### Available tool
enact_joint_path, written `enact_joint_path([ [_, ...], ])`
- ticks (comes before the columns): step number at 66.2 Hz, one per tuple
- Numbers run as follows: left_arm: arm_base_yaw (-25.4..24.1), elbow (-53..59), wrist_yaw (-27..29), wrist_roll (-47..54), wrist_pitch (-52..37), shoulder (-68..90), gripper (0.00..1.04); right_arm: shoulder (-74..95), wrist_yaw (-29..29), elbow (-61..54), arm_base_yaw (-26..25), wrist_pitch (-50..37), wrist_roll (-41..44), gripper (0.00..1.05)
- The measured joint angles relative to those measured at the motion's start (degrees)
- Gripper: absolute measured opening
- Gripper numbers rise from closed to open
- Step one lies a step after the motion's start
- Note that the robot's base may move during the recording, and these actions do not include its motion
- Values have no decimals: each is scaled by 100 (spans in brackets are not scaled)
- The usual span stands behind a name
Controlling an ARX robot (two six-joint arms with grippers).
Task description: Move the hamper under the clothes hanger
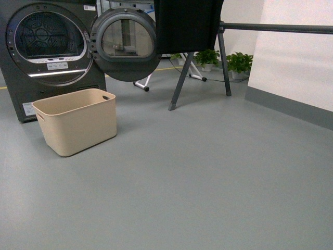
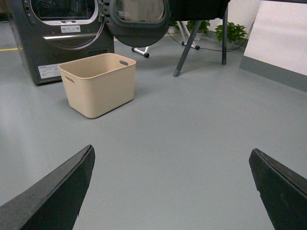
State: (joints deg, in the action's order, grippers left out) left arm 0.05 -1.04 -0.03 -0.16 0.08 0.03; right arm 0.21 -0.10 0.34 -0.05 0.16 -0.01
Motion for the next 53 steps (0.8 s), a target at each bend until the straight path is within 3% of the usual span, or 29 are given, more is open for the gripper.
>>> enact_joint_path([
  [53,0,0,0,0,0,-2,98,0,0,0,0,0,0,97],
])
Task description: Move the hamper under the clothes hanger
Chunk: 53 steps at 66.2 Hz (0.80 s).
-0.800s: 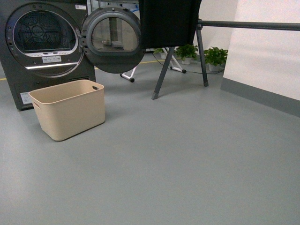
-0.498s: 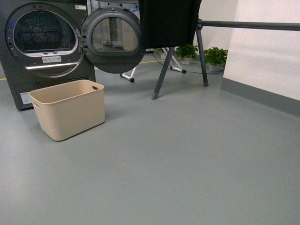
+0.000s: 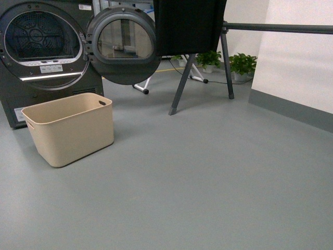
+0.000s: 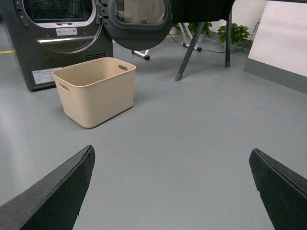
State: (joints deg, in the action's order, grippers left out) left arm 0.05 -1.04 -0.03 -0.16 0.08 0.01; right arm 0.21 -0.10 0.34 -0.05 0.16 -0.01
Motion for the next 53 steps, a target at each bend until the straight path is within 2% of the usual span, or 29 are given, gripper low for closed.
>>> enact_joint_path([
  [53,0,0,2,2,0,2,98,0,0,0,2,2,0,97],
])
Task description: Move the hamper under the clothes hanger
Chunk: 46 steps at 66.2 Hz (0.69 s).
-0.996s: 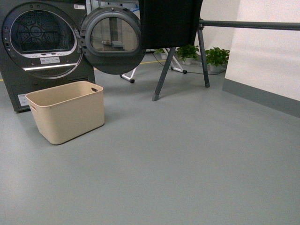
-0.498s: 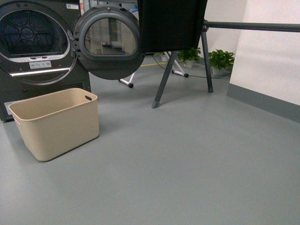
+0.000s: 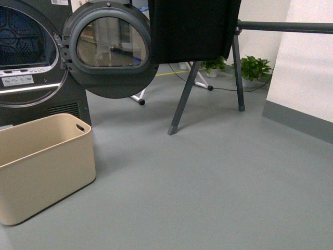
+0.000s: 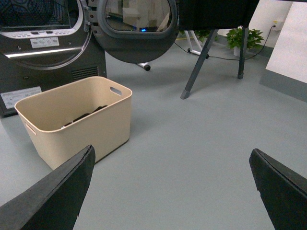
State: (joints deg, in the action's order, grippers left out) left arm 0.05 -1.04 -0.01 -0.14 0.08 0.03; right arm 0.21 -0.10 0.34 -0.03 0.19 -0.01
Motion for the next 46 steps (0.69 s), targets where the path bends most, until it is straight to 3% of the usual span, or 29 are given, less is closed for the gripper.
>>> enact_joint_path([
  [46,0,0,0,0,0,2,98,0,0,0,2,2,2,97],
])
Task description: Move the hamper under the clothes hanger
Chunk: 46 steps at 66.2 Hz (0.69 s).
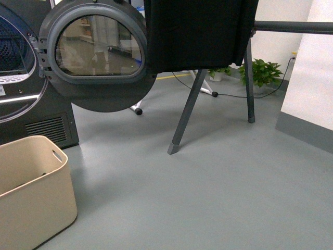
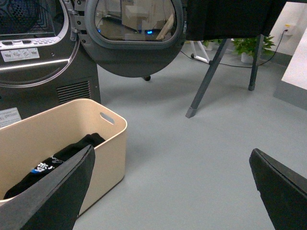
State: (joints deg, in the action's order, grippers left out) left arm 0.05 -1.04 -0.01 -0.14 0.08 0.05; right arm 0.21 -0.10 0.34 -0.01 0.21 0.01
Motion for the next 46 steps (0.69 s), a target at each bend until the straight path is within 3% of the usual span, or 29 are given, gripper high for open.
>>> enact_joint_path([
  [46,2,0,-17,0,2,9,98,0,24,0,-2,2,-2,97],
])
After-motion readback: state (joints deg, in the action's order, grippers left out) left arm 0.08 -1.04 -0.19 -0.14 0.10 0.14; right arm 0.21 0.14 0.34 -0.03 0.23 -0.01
